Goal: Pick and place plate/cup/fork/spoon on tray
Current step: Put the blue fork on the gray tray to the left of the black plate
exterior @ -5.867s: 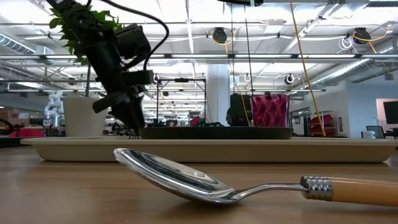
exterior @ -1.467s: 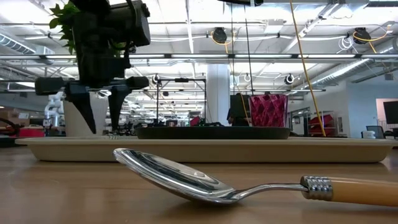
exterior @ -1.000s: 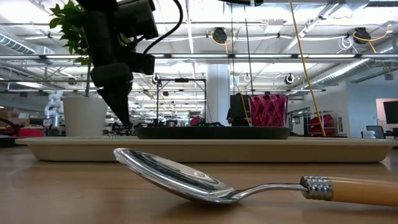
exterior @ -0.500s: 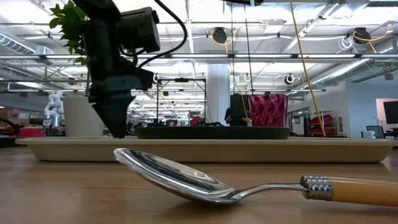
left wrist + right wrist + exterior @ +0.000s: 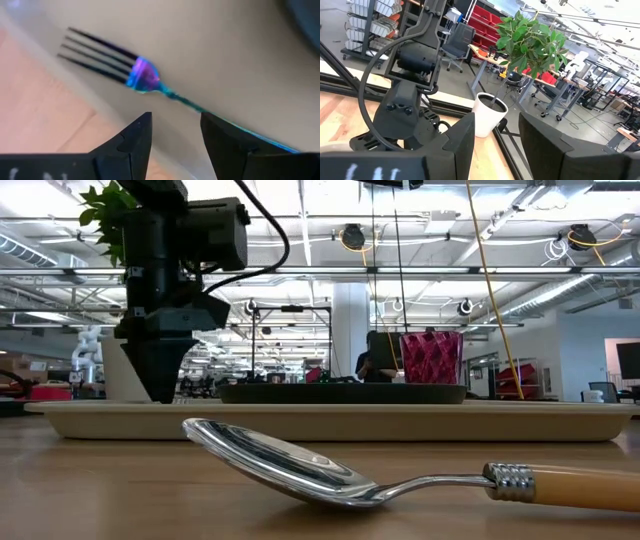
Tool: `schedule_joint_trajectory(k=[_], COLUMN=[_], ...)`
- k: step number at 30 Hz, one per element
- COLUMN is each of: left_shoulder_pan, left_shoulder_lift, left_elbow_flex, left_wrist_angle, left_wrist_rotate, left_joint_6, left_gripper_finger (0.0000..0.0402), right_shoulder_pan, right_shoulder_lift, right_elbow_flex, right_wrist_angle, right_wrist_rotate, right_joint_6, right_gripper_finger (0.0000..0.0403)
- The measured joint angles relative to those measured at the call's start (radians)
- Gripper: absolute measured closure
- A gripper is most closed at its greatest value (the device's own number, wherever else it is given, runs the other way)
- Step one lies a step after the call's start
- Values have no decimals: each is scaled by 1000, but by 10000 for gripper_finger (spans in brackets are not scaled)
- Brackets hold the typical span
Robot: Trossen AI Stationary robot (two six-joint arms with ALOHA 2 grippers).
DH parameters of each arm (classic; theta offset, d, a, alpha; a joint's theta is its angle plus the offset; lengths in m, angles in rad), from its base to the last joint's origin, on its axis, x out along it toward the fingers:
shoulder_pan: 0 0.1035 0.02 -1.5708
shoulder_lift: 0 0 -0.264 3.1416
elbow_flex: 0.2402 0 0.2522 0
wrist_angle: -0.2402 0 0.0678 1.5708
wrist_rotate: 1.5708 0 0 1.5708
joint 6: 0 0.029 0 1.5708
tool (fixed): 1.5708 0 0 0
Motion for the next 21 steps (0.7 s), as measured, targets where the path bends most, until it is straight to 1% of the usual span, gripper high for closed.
schedule_joint_trajectory(k=[4, 9, 11, 21], left_shoulder_pan=[0, -3, -6, -11], left_shoulder_lift=[0, 0, 0, 6], left_elbow_flex=[0, 0, 0, 0], left_wrist_angle=[4, 89, 106, 86], left_wrist_rotate=[10, 51, 52, 50], left_joint_6=[-6, -5, -2, -27], left_gripper_finger=[229, 229, 229, 229], right_shoulder_pan=[0, 0, 0, 0], right_shoulder_lift=[0, 0, 0, 0], right_elbow_flex=[0, 0, 0, 0], right_wrist_angle=[0, 0, 0, 0], right_wrist_rotate=[0, 0, 0, 0], right_joint_6=[0, 0, 0, 0], right_gripper_finger=[255, 255, 255, 255])
